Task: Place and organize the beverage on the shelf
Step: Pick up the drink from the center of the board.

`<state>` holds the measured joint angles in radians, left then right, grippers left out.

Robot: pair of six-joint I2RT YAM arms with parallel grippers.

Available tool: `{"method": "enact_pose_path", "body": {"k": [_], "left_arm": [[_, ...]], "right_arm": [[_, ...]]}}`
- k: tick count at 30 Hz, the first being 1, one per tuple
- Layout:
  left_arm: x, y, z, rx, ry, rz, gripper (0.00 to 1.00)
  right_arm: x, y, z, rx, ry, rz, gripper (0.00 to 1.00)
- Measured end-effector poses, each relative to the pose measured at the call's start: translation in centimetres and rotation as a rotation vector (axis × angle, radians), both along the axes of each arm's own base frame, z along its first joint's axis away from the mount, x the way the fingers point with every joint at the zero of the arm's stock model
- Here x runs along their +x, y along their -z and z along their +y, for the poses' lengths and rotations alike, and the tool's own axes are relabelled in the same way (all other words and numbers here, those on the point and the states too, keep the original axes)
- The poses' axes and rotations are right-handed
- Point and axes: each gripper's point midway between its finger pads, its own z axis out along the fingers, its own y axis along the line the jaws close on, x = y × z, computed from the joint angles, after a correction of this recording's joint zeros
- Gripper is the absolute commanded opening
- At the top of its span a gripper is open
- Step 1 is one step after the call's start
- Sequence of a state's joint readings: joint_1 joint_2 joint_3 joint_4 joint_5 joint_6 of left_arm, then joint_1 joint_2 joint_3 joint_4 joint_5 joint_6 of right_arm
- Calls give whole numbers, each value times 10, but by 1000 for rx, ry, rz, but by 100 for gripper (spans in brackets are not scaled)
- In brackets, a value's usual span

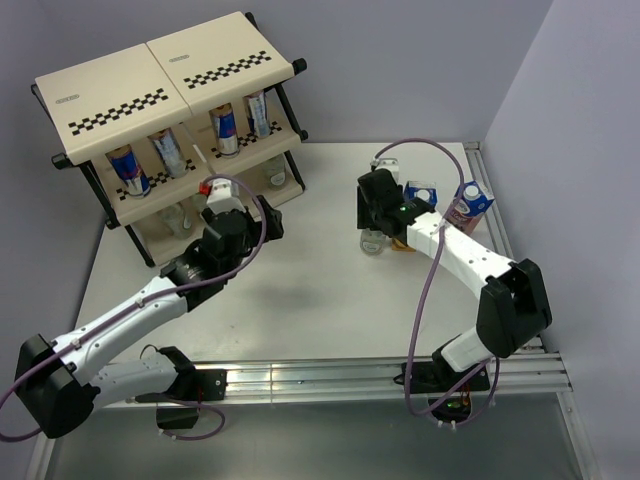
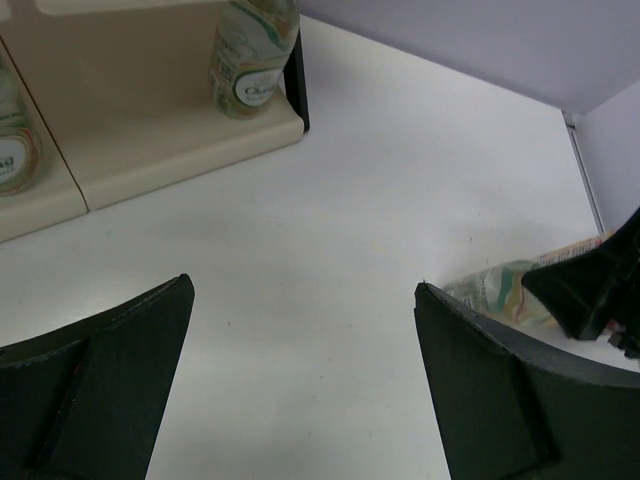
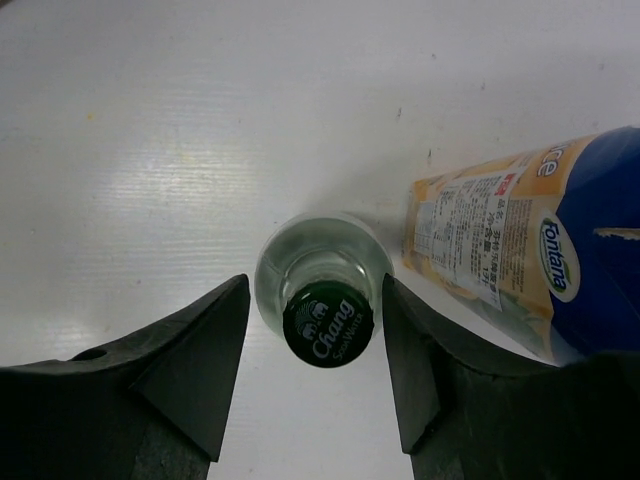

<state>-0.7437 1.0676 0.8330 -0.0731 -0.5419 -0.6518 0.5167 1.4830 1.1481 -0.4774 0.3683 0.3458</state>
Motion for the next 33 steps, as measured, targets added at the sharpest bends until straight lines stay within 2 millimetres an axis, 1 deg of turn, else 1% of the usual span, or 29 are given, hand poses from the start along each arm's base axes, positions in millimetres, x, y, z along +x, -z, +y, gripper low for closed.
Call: {"method": "enact_pose_path", "body": {"k": [1,2,4,5,7,8,9,10,11,14,17,19,20,24,25,28,31,33], "left_arm": [[-2,2,-1,6,10,3,98],[-3,5,-3,11,22,9,98],[-8,9,-9,25,49,16,98],[-9,10,-11,30,58,16,98],[-13,12,-16,43,82,15,98],[-15,13,-19,49,93,14,98],[-17,15,-22,56,104,15,98],[-19,18,-25,65,115,18,98],[-21,21,-28,75,126,22,98],[-24,34,-37,96,153,29,98],[-27,43,-47,112,180,21,98],[-32,48,-59,127,214,-5,98],[-35,50,-65,136,233,-22,100],[-48,57,-95,180,331,-98,99],[-52,60,-103,190,357,-121,100],[-62,66,-120,219,420,-178,99],[-70,69,-131,221,468,-237,100],[-73,67,-134,207,495,-280,100]], "right_arm": [[1,1,0,-5,1,-1,59],[2,2,-1,-8,2,0,53],[3,4,-2,-24,6,0,48],[4,2,-2,-22,7,-6,42],[7,-2,-2,-22,7,-18,38],[8,-3,0,-15,6,-23,32],[8,-4,0,-16,4,-24,28],[8,-4,0,-15,4,-24,25],[8,-5,1,-13,1,-24,19],[5,-6,3,-7,-13,-18,10],[-3,-6,7,-10,-36,2,7],[-10,-7,14,-16,-63,25,6],[-14,-7,17,-19,-79,37,5],[-31,-16,35,-26,-149,70,4],[-34,-21,41,-23,-168,70,4],[-42,-39,55,-7,-217,53,4],[-50,-62,69,14,-261,22,3],[-56,-76,76,31,-288,0,1]]}}
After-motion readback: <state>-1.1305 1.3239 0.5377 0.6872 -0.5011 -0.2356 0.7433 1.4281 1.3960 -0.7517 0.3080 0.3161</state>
